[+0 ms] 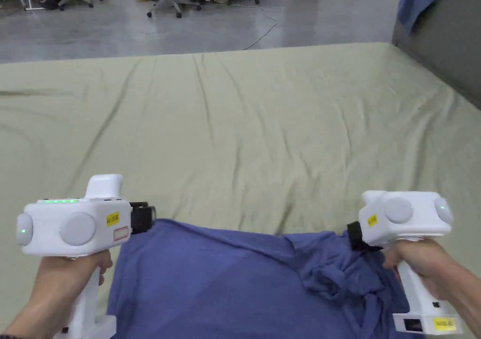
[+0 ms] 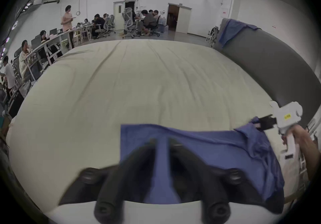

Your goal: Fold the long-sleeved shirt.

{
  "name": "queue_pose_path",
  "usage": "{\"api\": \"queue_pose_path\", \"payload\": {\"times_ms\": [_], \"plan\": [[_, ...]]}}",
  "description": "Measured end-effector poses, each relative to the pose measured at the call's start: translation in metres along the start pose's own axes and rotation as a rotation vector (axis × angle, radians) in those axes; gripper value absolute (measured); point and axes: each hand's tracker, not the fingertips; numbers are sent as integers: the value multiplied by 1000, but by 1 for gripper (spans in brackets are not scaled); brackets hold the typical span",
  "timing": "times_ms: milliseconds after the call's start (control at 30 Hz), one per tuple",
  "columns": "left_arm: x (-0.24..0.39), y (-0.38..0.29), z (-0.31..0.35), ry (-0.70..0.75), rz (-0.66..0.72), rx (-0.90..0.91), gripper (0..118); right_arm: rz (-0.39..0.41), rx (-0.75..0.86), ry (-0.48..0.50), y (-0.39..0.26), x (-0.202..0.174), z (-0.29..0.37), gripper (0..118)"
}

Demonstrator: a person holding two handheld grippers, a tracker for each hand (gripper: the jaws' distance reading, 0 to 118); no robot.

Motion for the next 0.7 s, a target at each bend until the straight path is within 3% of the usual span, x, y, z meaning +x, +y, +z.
{"api": "queue_pose_path", "payload": {"times_ms": [33, 67, 100, 133, 333, 400, 433, 500, 533, 567, 600, 700], "plan": [[-9, 7, -13, 20, 12, -13, 44, 10, 2, -2, 0, -1, -2, 11], [-15, 13, -24, 43, 24, -40, 66, 18, 2, -4, 0, -2, -4, 11], [-23, 18, -37, 71, 44, -53, 95, 19, 5, -4, -1, 0, -3, 11], [-32, 22, -50, 94, 65, -61, 111, 18, 6, -7, -1, -2, -4, 11], [-42, 8, -108, 72, 92, -244, 111, 55, 20, -33, -1, -8, -5, 11], [-36, -4, -122, 124, 63, -292, 96, 56, 19, -29, -2, -4, -5, 11], [-32, -9, -124, 130, 57, -275, 83, 52, 18, -26, -1, -4, -5, 11], [-26, -2, -111, 127, 58, -246, 75, 45, 17, -20, -1, -2, -3, 11], [-25, 0, -106, 82, 51, -221, 59, 44, 16, -20, -1, -2, -2, 11], [-24, 2, -99, 66, 44, -194, 13, 48, 15, -19, 0, -2, -1, 11], [-18, 5, -87, 51, 30, -157, 0, 67, 18, -9, 2, -1, 6, 11], [-13, 7, -44, 20, 29, -115, 0, 43, 84, 48, -2, 7, 34, 10]]}}
